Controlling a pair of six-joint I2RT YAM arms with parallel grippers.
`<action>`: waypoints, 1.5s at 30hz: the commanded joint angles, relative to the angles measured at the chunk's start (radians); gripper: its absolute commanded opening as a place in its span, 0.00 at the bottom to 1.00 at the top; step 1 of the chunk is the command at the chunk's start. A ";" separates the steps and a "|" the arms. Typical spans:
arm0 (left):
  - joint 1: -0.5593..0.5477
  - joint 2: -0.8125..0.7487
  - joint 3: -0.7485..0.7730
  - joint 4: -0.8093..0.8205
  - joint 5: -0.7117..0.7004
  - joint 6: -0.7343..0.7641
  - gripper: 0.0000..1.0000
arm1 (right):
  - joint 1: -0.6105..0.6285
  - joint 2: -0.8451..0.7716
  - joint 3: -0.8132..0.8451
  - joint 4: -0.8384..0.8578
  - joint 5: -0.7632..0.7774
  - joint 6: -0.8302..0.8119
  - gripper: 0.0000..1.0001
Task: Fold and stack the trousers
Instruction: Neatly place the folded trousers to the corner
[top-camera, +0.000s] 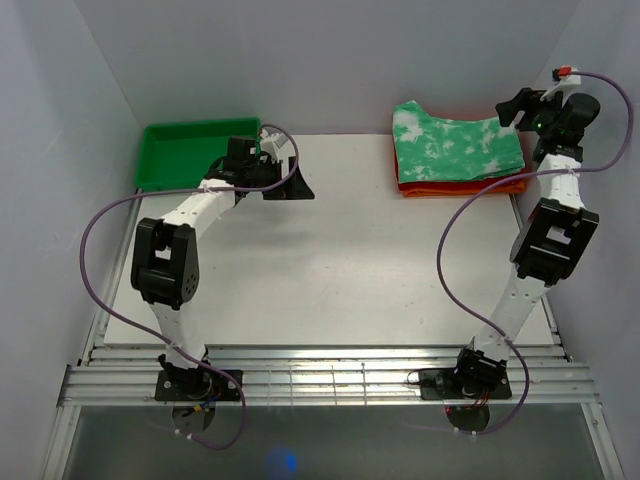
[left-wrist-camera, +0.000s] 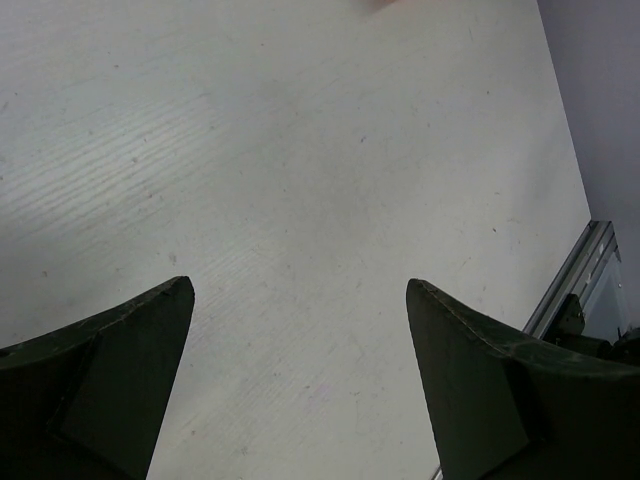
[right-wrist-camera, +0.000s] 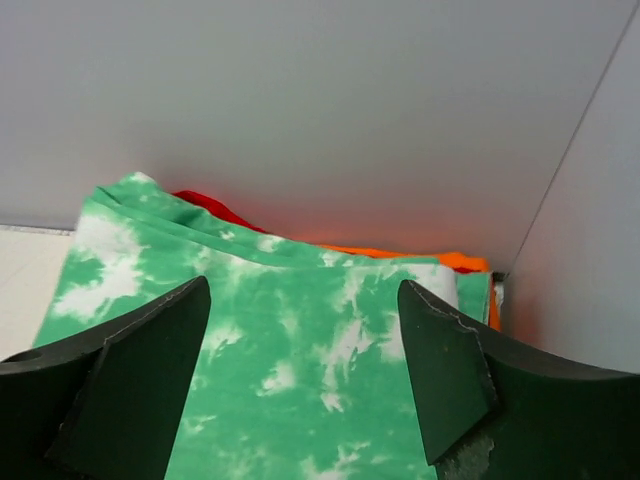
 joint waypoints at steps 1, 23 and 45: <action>-0.007 -0.121 -0.028 0.037 0.042 0.027 0.98 | -0.006 0.153 0.076 0.111 0.014 0.158 0.81; 0.114 0.083 0.239 -0.280 0.028 0.131 0.98 | 0.026 0.060 -0.008 0.139 -0.064 0.088 0.90; 0.153 -0.495 -0.353 -0.324 -0.303 0.444 0.98 | 0.246 -0.876 -0.928 -0.788 0.089 -0.584 0.90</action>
